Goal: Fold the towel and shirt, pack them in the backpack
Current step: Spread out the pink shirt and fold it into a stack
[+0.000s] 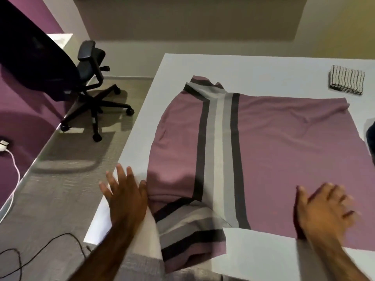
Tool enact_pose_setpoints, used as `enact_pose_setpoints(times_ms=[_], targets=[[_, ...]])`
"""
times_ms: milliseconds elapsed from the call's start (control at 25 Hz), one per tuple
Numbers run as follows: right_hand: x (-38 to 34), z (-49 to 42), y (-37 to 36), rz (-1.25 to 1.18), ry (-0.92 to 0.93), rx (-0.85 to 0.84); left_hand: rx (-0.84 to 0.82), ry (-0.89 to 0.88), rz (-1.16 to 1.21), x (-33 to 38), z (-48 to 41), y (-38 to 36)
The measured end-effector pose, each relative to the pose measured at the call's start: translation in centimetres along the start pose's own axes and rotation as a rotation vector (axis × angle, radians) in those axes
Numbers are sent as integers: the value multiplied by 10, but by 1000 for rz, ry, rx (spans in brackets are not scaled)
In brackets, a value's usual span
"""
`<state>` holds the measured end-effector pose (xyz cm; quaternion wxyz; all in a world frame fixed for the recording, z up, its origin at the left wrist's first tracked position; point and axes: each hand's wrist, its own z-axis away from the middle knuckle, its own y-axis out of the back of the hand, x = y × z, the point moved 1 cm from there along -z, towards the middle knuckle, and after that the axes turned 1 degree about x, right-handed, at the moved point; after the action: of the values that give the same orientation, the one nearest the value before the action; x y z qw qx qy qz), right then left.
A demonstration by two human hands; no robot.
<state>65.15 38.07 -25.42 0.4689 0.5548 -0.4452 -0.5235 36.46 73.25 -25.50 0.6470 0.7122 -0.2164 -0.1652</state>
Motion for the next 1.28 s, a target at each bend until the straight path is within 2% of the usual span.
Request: enact_pose_setpoints(times_ms=[40, 80, 120, 160, 200, 240, 280, 320, 400, 440, 480, 520, 560, 640, 680, 720, 800, 880, 920, 960, 1000, 1080, 1120, 1160, 1200, 1280], targets=[[-7, -10, 6, -49, -53, 16, 32, -98, 34, 14, -10, 2], [-30, -10, 8, -69, -2, -26, 71, -267, 105, 43, -21, -4], [-65, -3, 3, -82, 149, -55, 56, -423, 164, 81, -31, -6], [-102, 11, -5, -34, 404, -112, 0, -499, 177, 115, -35, -12], [-128, 27, -17, 6, 667, -182, -47, -519, 145, 134, -39, -21], [-140, 37, -25, 48, 845, -238, -62, -488, 85, 136, -47, -34], [-133, 27, -33, 118, 914, -249, -114, -435, 23, 122, -56, -39], [-113, 4, -36, 147, 836, -224, -160, -378, -29, 98, -66, -41], [-51, -50, -30, 146, 429, -119, -102, -291, -26, 59, -78, -32], [-24, -74, -19, 100, 168, -56, -87, -244, -18, 57, -81, -21], [-15, -89, -8, 61, 2, -20, -75, -218, -26, 72, -82, -14], [-23, -92, -4, 28, -37, -27, -69, -253, 18, 104, -83, -8], [-47, -89, -3, -4, 59, -37, -54, -354, 99, 144, -82, -10], [-103, -63, -20, 33, 525, -127, -106, -565, 190, 214, -69, -21], [-114, -54, -28, 66, 678, -203, -149, -612, 165, 229, -71, -26], [-107, -63, -32, 108, 726, -222, -186, -578, 128, 229, -78, -32], [-59, -111, -28, 105, 514, -112, -211, -448, 74, 205, -91, -45], [2, -162, -13, 91, 101, -72, -212, -382, 92, 180, -97, -42], [14, -176, -4, 77, -48, -55, -232, -364, 113, 175, -98, -38], [10, -181, 1, 42, -77, -48, -260, -353, 113, 177, -99, -35], [-11, -180, 1, -11, 44, -41, -283, -336, 94, 179, -99, -34], [-58, -166, -18, -19, 509, -149, -311, -304, 67, 181, -96, -38], [-67, -167, -22, 6, 638, -218, -316, -287, 58, 179, -97, -37], [-64, -182, -21, 30, 641, -221, -314, -275, 48, 179, -100, -36], [-52, -205, -19, 38, 508, -159, -321, -264, 27, 178, -102, -34], [-26, -249, -6, 24, 82, -100, -328, -250, -12, 179, -100, -31]])
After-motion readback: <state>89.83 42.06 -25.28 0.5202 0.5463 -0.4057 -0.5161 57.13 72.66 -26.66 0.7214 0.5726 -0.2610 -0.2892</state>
